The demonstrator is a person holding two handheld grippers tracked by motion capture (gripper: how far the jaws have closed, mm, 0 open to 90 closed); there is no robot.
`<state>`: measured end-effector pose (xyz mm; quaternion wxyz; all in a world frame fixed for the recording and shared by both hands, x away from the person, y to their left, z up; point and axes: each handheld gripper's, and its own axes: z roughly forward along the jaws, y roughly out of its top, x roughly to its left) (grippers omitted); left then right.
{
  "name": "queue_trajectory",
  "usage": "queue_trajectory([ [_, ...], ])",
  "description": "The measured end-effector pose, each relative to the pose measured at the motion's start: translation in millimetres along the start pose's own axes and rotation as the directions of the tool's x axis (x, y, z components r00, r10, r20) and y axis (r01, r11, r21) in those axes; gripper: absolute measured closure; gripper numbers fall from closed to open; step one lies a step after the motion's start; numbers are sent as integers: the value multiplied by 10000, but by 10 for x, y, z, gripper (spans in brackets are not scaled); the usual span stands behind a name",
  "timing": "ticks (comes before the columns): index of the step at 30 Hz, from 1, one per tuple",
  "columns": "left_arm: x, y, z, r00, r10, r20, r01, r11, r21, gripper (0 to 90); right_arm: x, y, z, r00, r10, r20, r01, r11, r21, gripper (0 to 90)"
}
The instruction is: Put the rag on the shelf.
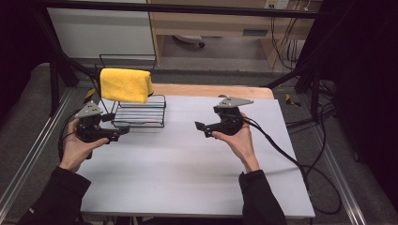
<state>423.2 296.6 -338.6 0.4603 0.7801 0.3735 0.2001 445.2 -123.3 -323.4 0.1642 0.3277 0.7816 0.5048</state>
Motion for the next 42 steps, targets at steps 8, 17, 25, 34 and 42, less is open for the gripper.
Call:
queue_trajectory([
  [8, -194, -200, 146, 9994, 184, 307, -193, 9994, 293, 119, -198, -484, -278, 9985, 472, 284, -483, 9981, 392, 12],
  [17, -308, -562, 321, 9975, -43, 703, 6, 9985, 539, 119, -342, -1056, -444, 9939, 915, 622, -972, 9907, 954, 6],
  [25, -386, -780, 382, 9944, 177, 1044, -265, 9962, 828, 120, -431, -1414, -581, 9922, 1174, 407, -1215, 9854, 1189, 6],
  [34, -398, -892, 389, 9947, 121, 1018, -221, 9950, 974, 124, -516, -1677, -761, 9893, 1399, 419, -1440, 9822, 1208, 6],
  [42, -415, -931, 388, 9944, 179, 1038, -280, 9949, 966, 124, -512, -1738, -806, 9890, 1422, 398, -1461, 9814, 1242, 6],
])
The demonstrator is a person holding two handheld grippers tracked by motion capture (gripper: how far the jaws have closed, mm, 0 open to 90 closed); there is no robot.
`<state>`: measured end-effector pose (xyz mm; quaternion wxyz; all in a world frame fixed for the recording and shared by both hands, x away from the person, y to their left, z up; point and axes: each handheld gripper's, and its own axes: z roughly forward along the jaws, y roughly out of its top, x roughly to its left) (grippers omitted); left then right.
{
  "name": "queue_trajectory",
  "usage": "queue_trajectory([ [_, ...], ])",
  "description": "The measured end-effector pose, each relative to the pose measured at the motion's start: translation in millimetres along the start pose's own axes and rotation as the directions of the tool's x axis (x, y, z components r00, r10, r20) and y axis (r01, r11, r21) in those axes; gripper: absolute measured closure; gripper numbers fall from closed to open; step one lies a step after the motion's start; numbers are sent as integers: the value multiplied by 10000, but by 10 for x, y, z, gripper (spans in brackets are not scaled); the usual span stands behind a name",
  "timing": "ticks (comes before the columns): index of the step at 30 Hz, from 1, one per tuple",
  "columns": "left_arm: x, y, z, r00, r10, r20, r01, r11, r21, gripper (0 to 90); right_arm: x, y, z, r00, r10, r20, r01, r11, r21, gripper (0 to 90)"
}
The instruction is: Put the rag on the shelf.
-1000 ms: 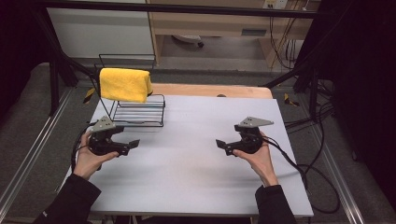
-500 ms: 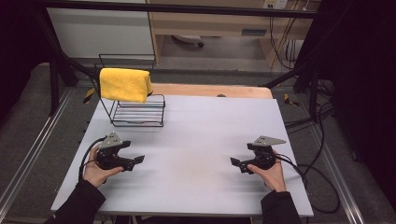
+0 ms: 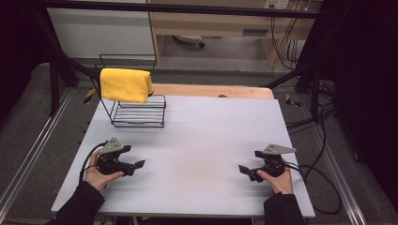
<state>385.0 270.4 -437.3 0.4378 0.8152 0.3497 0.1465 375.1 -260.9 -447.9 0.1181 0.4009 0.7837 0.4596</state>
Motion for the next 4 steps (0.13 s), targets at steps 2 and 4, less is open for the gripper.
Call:
queue_trajectory([
  [2, 0, -7, -1, 10000, -15, -5, 15, 10000, -6, 124, 0, -2, -1, 10000, 10, 12, -10, 10000, 4, 6],
  [4, -1, -14, 2, 10000, -39, 1, 39, 10000, 3, 125, 0, -4, -2, 10000, -25, 22, 25, 10000, 25, 6],
])
